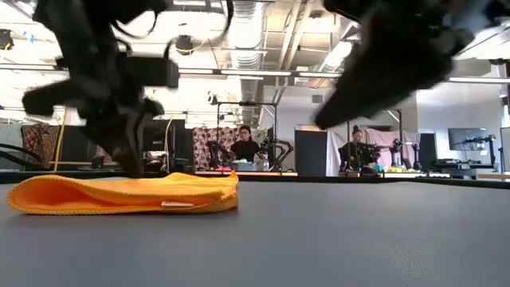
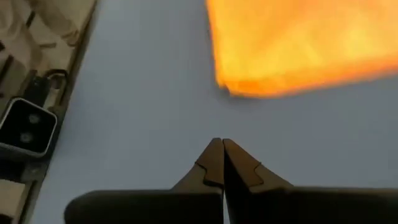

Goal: Roll towel
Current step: Roll the yellow microfiber towel

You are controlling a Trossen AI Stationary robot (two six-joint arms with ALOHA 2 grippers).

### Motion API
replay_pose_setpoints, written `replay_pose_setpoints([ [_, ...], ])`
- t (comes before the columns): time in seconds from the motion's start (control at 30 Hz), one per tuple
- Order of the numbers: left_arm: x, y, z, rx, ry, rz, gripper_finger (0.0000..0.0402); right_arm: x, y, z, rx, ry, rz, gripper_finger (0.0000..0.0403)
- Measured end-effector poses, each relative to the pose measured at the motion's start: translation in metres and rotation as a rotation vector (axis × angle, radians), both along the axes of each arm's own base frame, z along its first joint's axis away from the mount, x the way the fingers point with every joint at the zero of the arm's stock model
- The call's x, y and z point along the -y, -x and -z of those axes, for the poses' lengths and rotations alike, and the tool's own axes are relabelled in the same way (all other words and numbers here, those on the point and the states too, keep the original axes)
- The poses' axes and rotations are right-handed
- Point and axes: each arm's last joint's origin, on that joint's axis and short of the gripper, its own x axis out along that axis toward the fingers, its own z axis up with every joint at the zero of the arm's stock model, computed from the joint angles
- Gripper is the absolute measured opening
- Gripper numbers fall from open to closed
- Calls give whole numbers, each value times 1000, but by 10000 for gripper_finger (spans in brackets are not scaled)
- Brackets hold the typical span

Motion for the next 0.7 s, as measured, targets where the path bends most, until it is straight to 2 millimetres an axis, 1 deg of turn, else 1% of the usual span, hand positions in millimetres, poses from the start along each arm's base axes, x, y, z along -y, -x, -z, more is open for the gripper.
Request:
replay_pose_setpoints([
  [0.1, 5, 2, -14, 99, -6, -33, 0, -4, -14, -3, 3, 121, -84, 26],
  [0.2, 6, 6, -30, 181, 7, -69, 0, 2, -19, -8, 1, 193, -206, 49],
  [0.27, 10, 10, -40, 217, 54, -69, 1, 9, -20, -11, -5, 228, -293, 66],
  [0.37, 20, 16, -49, 238, 173, -44, 11, 15, -21, -13, 4, 312, -408, 98],
  [0.53, 51, 31, -49, 217, 253, 8, 50, 19, -27, -16, 93, 429, -542, 163],
  [0.63, 69, 42, -50, 246, 240, 27, 79, 20, -30, -18, 136, 474, -588, 194],
  [0.7, 80, 50, -50, 281, 215, 15, 96, 23, -33, -16, 149, 487, -589, 204],
])
